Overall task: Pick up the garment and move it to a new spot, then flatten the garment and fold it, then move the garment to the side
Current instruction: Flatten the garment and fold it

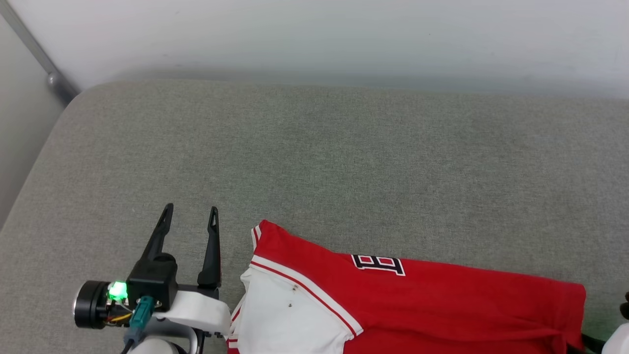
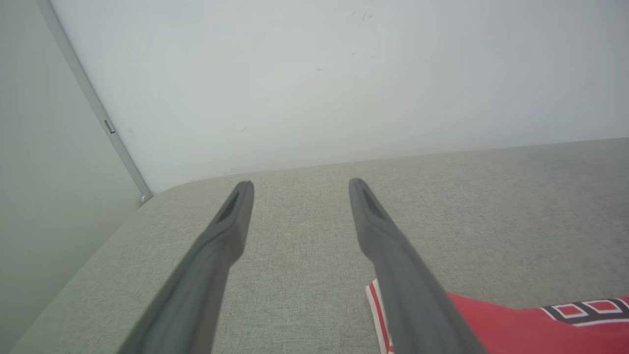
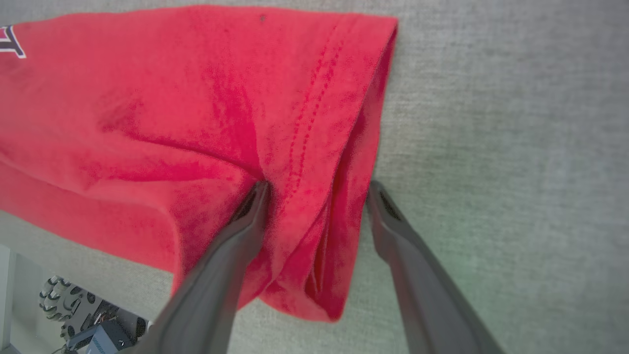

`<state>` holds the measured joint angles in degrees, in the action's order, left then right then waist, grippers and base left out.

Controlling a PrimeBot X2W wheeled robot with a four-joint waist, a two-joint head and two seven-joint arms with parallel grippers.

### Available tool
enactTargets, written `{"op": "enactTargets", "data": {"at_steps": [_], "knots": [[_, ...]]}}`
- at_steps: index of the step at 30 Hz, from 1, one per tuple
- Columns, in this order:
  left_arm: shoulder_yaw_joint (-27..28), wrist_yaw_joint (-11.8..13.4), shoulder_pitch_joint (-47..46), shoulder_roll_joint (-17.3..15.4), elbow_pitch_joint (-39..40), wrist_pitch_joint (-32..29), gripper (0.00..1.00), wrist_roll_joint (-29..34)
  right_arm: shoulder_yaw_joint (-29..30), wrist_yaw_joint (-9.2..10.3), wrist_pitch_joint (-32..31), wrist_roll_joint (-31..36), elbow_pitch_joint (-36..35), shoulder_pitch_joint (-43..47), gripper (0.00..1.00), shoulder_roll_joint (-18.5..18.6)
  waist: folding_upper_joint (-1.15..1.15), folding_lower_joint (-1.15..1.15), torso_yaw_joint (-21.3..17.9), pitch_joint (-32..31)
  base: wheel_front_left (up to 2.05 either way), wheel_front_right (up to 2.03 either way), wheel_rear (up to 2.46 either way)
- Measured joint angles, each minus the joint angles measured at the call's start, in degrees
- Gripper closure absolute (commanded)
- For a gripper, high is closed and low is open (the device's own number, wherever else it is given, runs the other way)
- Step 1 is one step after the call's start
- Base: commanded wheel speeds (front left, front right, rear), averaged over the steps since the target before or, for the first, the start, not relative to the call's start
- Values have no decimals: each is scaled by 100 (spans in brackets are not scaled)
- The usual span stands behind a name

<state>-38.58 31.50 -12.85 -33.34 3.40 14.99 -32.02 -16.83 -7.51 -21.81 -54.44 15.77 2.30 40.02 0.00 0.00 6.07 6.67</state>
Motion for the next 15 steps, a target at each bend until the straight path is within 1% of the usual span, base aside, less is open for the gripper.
{"op": "enactTargets", "data": {"at_steps": [4, 11, 12, 13, 14, 15], "knots": [[515, -213, 400, 434, -38, 0, 0, 431, -121, 13, -257, -78, -42, -13, 0, -88, 0, 0, 24, 38, 0, 0, 0], [1385, -546, 942, 1124, -176, 0, 0, 1169, -279, 40, -436, -45, -43, -121, 0, -157, 0, 0, 6, 30, 0, 0, 0], [1495, -599, 1016, 1221, -185, 0, 0, 1251, -312, 41, -481, -45, -40, -148, 12, -156, 0, 0, 1, 18, 0, 0, 0], [1605, -646, 1086, 1296, -194, 0, 0, 1356, -339, 42, -527, -46, -36, -175, 84, -155, 0, 0, -6, 4, 0, 0, 0], [1733, -684, 1156, 1386, -192, 0, 0, 1459, -359, 42, -566, -52, -35, -190, 100, -153, 0, 0, -14, -14, 0, 0, 0], [1830, -736, 1219, 1470, -187, 0, 0, 1544, -377, 42, -586, -69, -36, -204, 100, -153, 0, 0, -21, -32, 0, 0, 0]]}}
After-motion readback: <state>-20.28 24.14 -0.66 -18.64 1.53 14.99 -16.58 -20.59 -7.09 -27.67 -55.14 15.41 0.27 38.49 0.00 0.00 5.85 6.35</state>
